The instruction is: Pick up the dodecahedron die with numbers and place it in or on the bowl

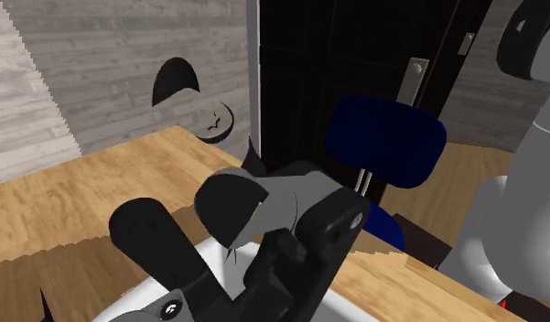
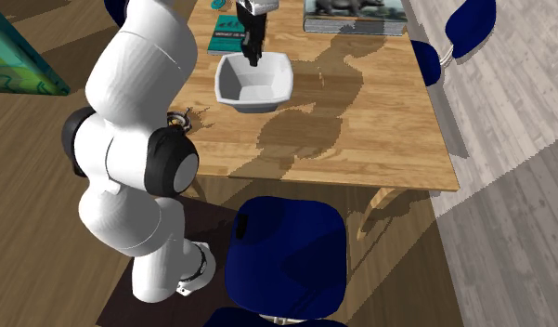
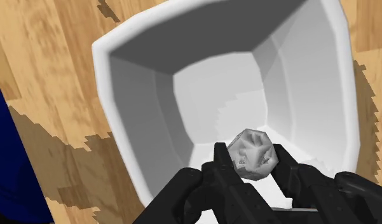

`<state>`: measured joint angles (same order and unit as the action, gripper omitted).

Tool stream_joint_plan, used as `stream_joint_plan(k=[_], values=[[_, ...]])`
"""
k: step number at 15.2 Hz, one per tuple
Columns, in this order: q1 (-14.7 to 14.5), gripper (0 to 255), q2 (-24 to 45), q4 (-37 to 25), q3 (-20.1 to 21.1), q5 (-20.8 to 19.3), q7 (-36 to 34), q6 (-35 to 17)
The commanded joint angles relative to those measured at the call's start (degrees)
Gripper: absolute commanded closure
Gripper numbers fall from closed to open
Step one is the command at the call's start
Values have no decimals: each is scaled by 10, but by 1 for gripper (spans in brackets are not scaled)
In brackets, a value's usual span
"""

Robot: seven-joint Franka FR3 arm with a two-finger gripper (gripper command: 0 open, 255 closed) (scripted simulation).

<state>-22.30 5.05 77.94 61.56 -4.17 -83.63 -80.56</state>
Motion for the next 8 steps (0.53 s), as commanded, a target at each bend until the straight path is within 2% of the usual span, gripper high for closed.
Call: stream_joint_plan(k=[1,8], values=[[10,255,-17,27,-3,15,9,-19],[30,255,-61,110,-15,54,36,-81]])
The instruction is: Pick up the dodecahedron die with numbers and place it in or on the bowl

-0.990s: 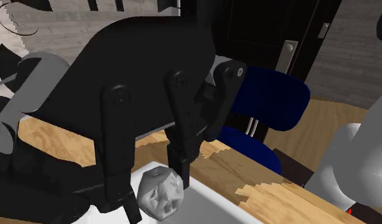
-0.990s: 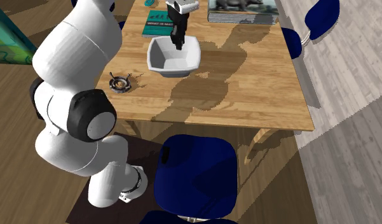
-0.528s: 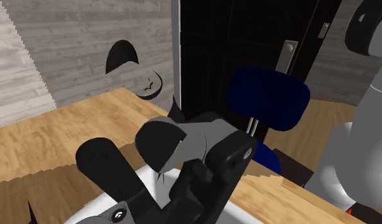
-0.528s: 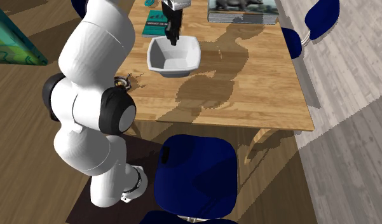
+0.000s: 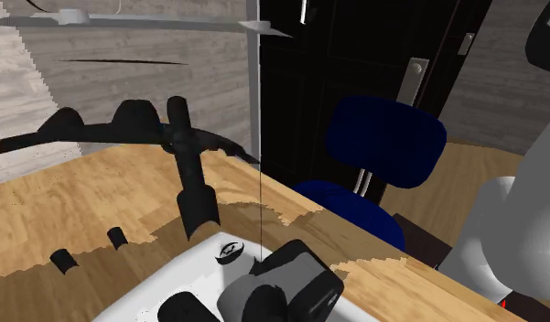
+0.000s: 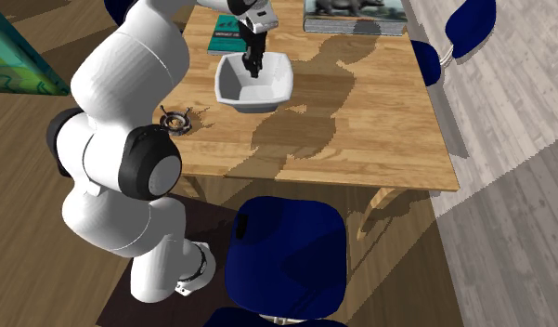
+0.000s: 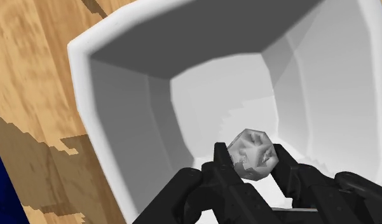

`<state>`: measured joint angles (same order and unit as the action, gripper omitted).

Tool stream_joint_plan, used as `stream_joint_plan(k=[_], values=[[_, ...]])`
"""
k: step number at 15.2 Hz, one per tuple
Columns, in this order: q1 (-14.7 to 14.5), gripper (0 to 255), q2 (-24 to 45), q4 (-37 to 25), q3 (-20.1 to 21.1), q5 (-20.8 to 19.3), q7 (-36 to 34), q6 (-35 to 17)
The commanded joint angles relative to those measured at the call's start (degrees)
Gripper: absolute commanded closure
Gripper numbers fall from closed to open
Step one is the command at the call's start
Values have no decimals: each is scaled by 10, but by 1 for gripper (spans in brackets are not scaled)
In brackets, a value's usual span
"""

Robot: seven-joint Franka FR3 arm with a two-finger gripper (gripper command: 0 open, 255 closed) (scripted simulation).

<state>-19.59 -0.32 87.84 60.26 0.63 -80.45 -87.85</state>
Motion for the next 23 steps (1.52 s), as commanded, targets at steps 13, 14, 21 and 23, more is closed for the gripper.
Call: stream_joint_plan(k=[13,14,21,23], values=[[4,0,-12,23,-4,11,8,-17],[4,0,-12,23,-4,11,8,-17],[-21,0,47,-89,14,-42,-29,66],[-21,0,47,-89,14,-42,-29,66]])
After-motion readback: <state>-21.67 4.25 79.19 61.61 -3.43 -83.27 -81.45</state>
